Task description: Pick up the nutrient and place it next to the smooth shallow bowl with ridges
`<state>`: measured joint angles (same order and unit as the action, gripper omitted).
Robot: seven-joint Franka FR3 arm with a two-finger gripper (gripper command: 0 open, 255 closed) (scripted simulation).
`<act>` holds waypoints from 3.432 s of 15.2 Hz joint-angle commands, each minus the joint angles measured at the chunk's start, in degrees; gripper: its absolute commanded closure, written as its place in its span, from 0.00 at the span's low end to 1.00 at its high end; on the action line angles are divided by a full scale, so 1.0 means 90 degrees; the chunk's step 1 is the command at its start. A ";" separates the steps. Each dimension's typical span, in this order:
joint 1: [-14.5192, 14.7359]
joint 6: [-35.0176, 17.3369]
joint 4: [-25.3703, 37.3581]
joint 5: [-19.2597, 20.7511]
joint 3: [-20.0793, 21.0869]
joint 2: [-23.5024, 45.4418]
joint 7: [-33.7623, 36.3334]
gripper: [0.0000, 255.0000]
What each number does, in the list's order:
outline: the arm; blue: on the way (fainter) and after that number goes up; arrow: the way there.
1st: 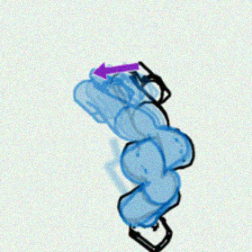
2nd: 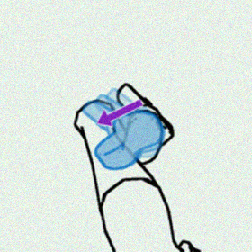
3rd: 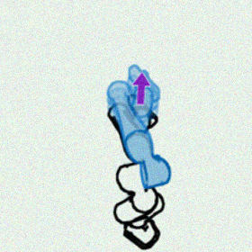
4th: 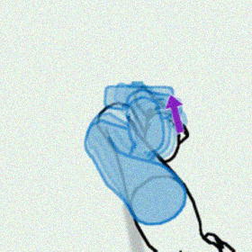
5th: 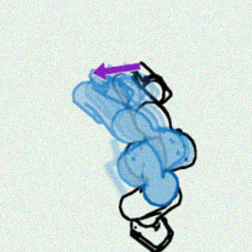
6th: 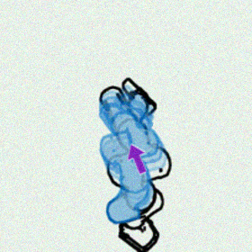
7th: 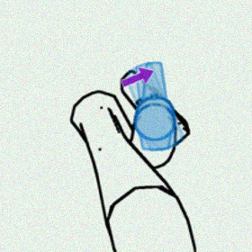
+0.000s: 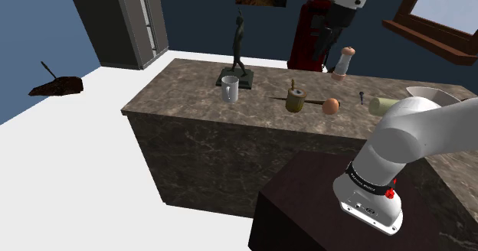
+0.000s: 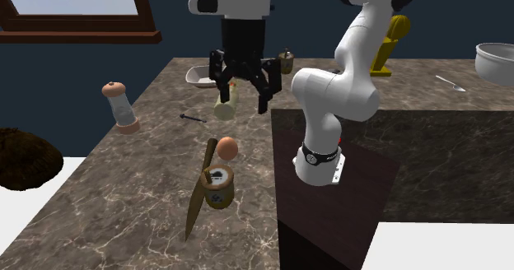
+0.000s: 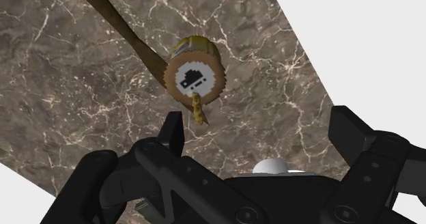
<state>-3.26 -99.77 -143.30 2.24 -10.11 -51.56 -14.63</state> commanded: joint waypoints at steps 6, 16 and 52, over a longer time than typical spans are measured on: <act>-0.0511 -0.0869 -0.1310 0.0517 -0.1004 -0.0628 -0.0835 0.00; -0.1328 -0.2461 -0.2404 0.1486 -0.2988 -0.0262 -0.2346 0.00; -0.1234 -0.2914 -0.2464 0.1561 -0.3362 0.0078 -0.2524 1.00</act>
<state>-14.05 -127.60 -166.02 16.51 -41.03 -49.82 -37.54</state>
